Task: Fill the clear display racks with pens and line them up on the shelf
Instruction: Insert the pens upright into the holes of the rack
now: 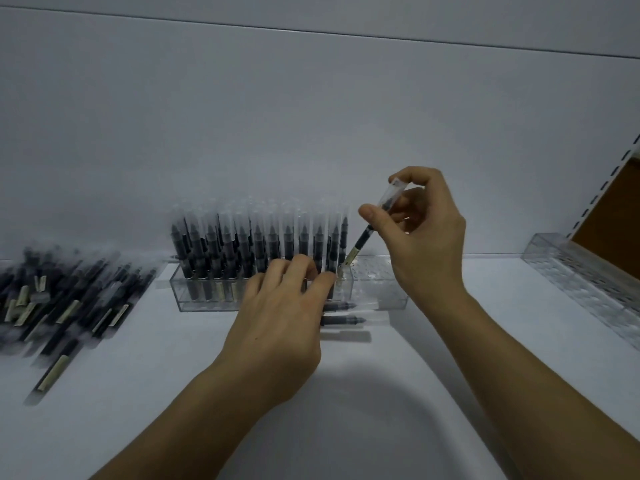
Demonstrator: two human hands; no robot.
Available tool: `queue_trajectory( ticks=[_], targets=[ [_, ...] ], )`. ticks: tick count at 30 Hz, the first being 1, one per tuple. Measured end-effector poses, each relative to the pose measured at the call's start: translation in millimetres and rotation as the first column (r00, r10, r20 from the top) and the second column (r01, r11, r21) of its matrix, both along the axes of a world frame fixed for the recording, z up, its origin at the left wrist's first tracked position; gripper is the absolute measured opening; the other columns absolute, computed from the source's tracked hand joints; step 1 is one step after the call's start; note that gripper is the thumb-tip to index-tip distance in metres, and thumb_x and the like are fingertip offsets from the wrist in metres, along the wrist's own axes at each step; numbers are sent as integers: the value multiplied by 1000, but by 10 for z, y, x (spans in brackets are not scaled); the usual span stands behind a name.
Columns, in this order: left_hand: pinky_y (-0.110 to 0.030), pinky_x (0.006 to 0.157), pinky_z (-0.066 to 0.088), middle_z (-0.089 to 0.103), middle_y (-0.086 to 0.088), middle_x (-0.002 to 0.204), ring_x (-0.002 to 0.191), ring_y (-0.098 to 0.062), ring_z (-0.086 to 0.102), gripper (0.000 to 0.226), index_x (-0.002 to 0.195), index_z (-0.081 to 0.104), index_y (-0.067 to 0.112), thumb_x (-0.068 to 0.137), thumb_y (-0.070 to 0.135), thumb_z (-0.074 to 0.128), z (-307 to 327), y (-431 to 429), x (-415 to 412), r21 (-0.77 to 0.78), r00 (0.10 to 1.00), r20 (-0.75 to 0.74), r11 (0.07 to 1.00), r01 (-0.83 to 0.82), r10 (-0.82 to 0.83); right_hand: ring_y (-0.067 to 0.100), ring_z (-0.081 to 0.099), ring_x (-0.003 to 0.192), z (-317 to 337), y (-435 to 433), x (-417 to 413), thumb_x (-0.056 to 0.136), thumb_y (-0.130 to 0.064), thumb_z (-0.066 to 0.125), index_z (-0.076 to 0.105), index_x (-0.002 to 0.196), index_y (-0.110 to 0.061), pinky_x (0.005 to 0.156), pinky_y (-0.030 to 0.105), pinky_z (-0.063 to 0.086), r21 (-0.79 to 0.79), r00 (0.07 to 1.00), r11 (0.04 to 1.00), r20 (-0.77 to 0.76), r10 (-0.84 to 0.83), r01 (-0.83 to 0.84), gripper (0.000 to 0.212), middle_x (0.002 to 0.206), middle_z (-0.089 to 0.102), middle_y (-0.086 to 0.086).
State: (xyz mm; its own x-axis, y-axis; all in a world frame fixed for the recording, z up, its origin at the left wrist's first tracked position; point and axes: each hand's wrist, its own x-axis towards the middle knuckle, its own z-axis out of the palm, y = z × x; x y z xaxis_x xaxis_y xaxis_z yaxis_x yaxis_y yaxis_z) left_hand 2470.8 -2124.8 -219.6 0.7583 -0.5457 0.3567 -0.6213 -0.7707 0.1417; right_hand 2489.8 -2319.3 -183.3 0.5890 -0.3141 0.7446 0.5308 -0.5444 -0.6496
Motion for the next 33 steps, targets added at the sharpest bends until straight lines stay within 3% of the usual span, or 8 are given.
queue_trajectory(
  ticks=[6, 17, 21, 23, 25, 27, 29, 33],
  targets=[
    [-31, 90, 28, 35, 6, 130, 115, -16, 31, 54, 142, 42, 27, 89, 20, 42, 15, -8, 7, -27, 1000, 2, 999, 30, -30, 15, 64, 71, -1, 90, 107, 83, -28, 85, 61, 121, -23, 69, 21, 56, -182, 1000, 983, -3, 12, -12, 45, 76, 64, -4],
    [-33, 95, 33, 38, 11, 125, 113, -13, 34, 54, 139, 46, 30, 87, 26, 36, 36, 40, 27, -61, 998, -18, 996, 60, -62, 14, 63, 72, -107, 73, 166, 82, -27, 86, 51, 113, -30, 62, 14, 47, -165, 997, 984, -33, 65, -70, 47, 77, 62, -7],
    [-36, 78, 43, 56, 15, 102, 91, -8, 48, 35, 118, 57, 31, 87, 25, 41, 158, 140, 63, -280, 996, -31, 957, 76, -89, 14, 64, 71, -147, 47, 150, 83, -29, 84, 54, 110, -30, 64, 21, 54, -180, 993, 980, -90, 71, -87, 40, 75, 63, -9],
    [-39, 63, 49, 60, 12, 78, 68, -8, 53, 16, 104, 58, 31, 100, 29, 42, 179, 158, 59, -488, 977, -161, 871, 46, -142, 14, 65, 69, -161, 46, 144, 85, -31, 82, 55, 109, -31, 65, 28, 57, -174, 990, 979, -114, 85, -104, 36, 73, 63, -9],
    [-36, 55, 44, 54, 9, 66, 57, -11, 47, 12, 94, 57, 32, 101, 34, 48, 215, 129, 52, -603, 888, -409, 793, -89, -211, 14, 67, 68, -179, 34, 144, 87, -32, 80, 56, 109, -31, 65, 33, 58, -198, 986, 973, -137, 91, -117, 33, 74, 65, -9],
    [-32, 52, 32, 40, 4, 62, 53, -14, 36, 8, 91, 53, 23, 98, 19, 51, 240, 85, 48, -691, 665, -634, 674, -259, -394, 13, 68, 71, -198, 24, 129, 90, -34, 77, 58, 113, -29, 65, 30, 58, -250, 988, 963, -140, 67, -101, 31, 78, 66, -12],
    [-29, 49, 24, 34, 0, 63, 51, -15, 28, 6, 90, 47, 16, 86, 11, 49, 290, 66, 44, -732, 455, -681, 555, -396, -573, 10, 66, 77, -196, 27, 87, 94, -37, 71, 59, 117, -25, 64, 23, 54, -285, 997, 958, -80, 14, -37, 29, 84, 65, -13],
    [-30, 53, 32, 45, -6, 70, 56, -17, 35, 14, 95, 53, 9, 104, 5, 42, 257, 55, 12, -783, 481, -617, 550, -291, -623, 14, 60, 77, -72, 76, -71, 100, -26, 65, 60, 105, -23, 60, 25, 47, -94, 1000, 995, 10, 20, -19, 8, 84, 62, -10]
  ],
)
